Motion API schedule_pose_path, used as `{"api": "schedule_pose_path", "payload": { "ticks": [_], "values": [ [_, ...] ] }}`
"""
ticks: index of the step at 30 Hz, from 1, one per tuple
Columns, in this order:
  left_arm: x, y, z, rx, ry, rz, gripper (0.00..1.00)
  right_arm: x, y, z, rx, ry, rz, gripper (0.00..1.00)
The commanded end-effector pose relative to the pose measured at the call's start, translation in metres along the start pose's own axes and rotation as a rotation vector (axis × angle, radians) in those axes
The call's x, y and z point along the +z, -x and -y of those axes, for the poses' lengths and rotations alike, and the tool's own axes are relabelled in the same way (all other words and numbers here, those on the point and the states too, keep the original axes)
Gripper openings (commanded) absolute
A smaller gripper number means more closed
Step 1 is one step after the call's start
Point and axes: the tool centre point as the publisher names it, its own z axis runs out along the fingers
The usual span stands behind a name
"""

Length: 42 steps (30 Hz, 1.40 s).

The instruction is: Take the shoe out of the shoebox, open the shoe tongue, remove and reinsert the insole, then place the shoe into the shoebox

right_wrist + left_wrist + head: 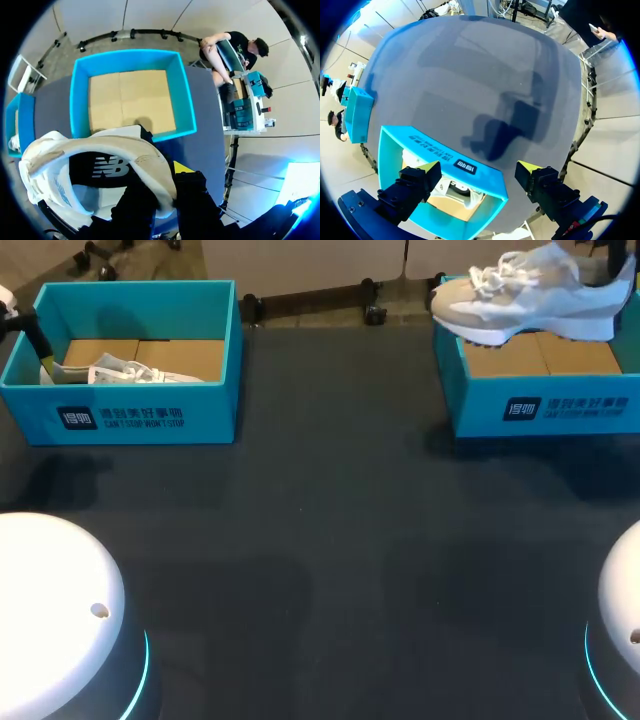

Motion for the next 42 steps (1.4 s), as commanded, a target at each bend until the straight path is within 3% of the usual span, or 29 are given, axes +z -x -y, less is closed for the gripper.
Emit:
{"api": "schedule_pose_path", "payload": {
  "ticks": [1, 23, 28, 32, 34, 42],
  "values": [
    [0.001, 0.0, 0.002, 0.0, 0.004, 0.001, 1.0, -0.009, -0.013, 0.026, -0.029, 0.07, 0.002, 0.0],
    [0.001, 0.0, 0.002, 0.0, 0.004, 0.001, 1.0, -0.016, -0.065, 0.112, -0.028, 0.055, 0.006, 0.0],
    [0.001, 0.0, 0.002, 0.0, 0.004, 0.001, 1.0, -0.018, -0.082, 0.131, -0.014, 0.048, -0.051, 0.0],
    [0.001, 0.0, 0.002, 0.0, 0.004, 0.001, 1.0, -0.025, -0.091, 0.147, -0.022, 0.03, 0.013, 0.0],
    [0.001, 0.0, 0.002, 0.0, 0.004, 0.001, 1.0, -0.029, -0.097, 0.153, -0.035, 0.026, -0.007, 0.0],
    [0.001, 0.0, 0.002, 0.0, 0.004, 0.001, 1.0, -0.029, -0.097, 0.153, -0.035, 0.026, -0.007, 0.0]
  ]
}}
